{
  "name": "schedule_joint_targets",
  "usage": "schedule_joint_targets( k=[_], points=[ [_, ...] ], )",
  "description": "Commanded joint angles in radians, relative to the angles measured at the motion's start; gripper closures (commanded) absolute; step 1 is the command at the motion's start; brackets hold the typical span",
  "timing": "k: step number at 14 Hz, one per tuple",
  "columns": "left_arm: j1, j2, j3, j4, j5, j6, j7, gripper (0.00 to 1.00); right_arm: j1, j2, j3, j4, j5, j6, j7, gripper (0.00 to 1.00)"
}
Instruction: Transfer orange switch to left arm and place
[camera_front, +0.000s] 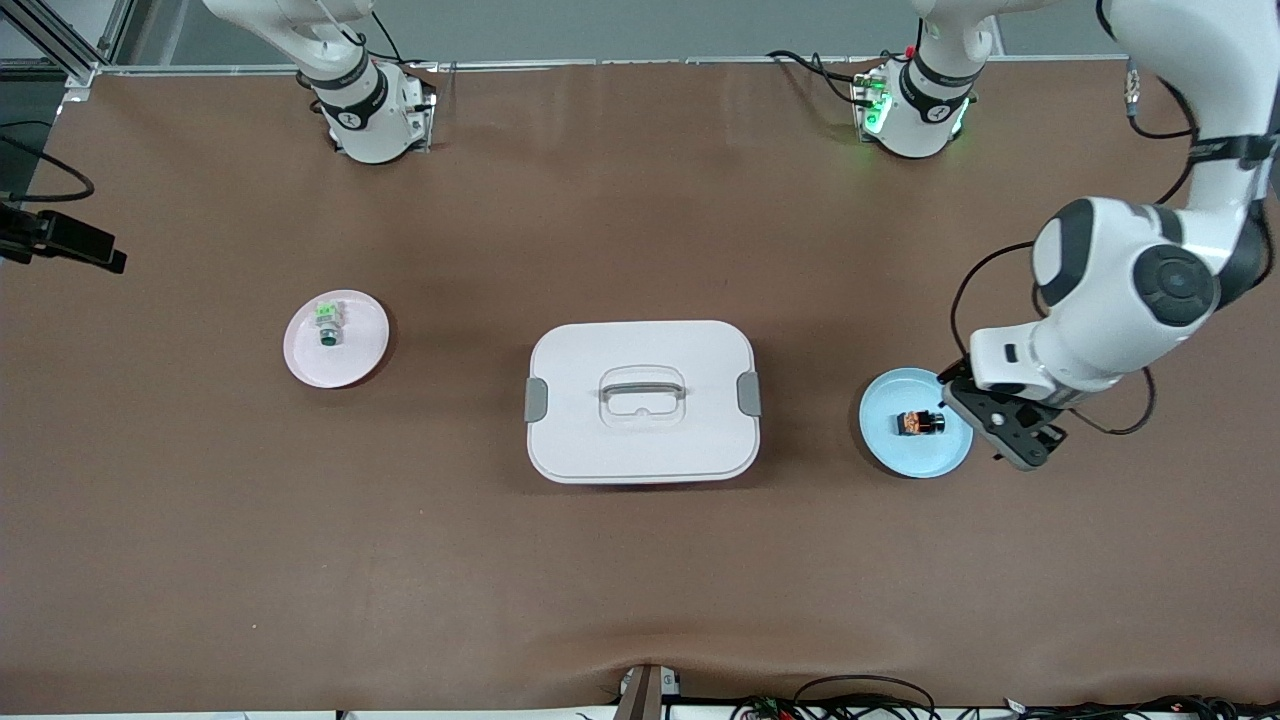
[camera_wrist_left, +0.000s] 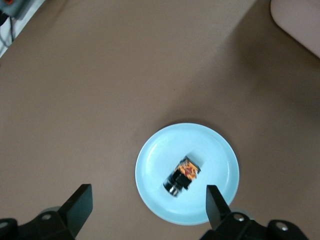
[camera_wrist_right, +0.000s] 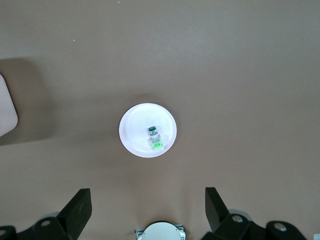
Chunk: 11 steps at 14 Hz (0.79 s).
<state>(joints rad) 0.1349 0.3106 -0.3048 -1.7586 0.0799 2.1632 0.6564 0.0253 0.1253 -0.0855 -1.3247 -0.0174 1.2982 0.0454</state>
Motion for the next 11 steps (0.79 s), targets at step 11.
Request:
schedule_joint_targets(
  k=[11],
  points=[
    [-0.001,-0.168,-0.037,0.126,0.006,-0.319,-0.715,0.00,-0.067,-0.139,0.072,-0.166,0.010,0.107,0.002,0.00]
  ],
)
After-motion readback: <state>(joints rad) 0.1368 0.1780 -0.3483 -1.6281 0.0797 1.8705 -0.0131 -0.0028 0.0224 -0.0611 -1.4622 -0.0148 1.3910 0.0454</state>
